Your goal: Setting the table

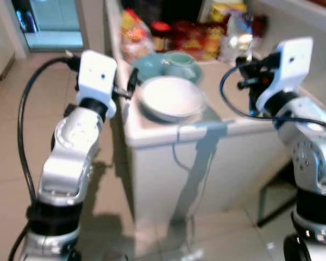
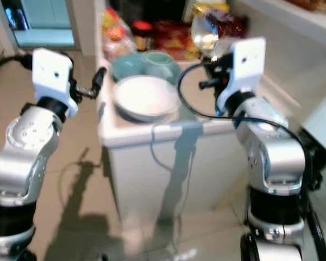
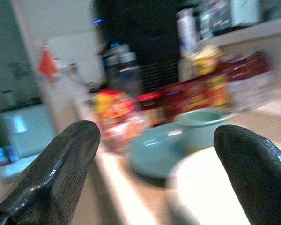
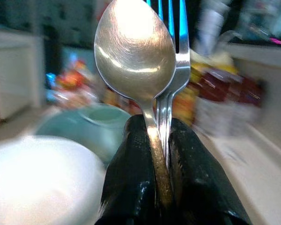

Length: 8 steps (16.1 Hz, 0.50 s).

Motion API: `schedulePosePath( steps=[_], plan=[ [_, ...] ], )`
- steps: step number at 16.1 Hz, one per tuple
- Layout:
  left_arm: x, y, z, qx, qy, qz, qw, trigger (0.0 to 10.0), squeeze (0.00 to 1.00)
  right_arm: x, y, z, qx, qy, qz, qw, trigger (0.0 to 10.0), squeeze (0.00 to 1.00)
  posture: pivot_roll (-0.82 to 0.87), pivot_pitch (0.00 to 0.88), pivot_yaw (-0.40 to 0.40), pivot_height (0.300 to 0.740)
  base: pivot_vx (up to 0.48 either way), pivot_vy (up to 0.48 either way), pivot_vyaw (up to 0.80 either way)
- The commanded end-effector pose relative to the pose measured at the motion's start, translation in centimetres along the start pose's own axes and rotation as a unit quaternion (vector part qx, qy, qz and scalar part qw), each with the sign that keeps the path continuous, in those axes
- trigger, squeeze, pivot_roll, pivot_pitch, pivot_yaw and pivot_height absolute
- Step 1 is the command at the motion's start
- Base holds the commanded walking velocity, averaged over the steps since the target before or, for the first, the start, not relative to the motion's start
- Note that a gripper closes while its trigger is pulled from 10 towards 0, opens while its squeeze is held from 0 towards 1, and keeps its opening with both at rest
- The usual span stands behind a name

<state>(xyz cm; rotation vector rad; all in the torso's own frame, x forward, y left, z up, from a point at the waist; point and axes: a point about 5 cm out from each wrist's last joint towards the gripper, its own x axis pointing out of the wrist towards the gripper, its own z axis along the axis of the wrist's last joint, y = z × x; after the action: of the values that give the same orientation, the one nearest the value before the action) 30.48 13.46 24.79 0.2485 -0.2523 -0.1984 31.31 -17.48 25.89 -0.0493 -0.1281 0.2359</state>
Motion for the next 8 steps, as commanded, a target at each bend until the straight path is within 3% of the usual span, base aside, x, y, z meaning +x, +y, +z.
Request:
schedulePosePath(
  steps=[1,2,8],
  plan=[
    [0.2,-0.9,1.1,0.002,-0.023,-0.025,0.999,10.0,0.0,-0.1,-0.6,0.3,0.005,-0.01,-0.017,1.0,10.0,0.0,0.07,0.0,-0.076,0.74,0.0,0.0,0.0],
    [0.0,-1.5,1.5,0.005,-0.041,-0.042,0.998,10.0,0.0,-0.2,-0.7,-0.2,0.003,0.002,-0.025,1.0,10.0,0.0,0.07,0.0,-0.078,0.74,0.0,0.0,0.0],
    [-0.8,-3.0,0.6,-0.015,-0.033,-0.06,0.998,10.0,0.0,-1.2,0.0,-2.8,0.032,0.031,-0.043,0.998,10.0,0.0,0.07,0.0,-0.075,0.74,0.0,0.0,0.0]
  ],
)
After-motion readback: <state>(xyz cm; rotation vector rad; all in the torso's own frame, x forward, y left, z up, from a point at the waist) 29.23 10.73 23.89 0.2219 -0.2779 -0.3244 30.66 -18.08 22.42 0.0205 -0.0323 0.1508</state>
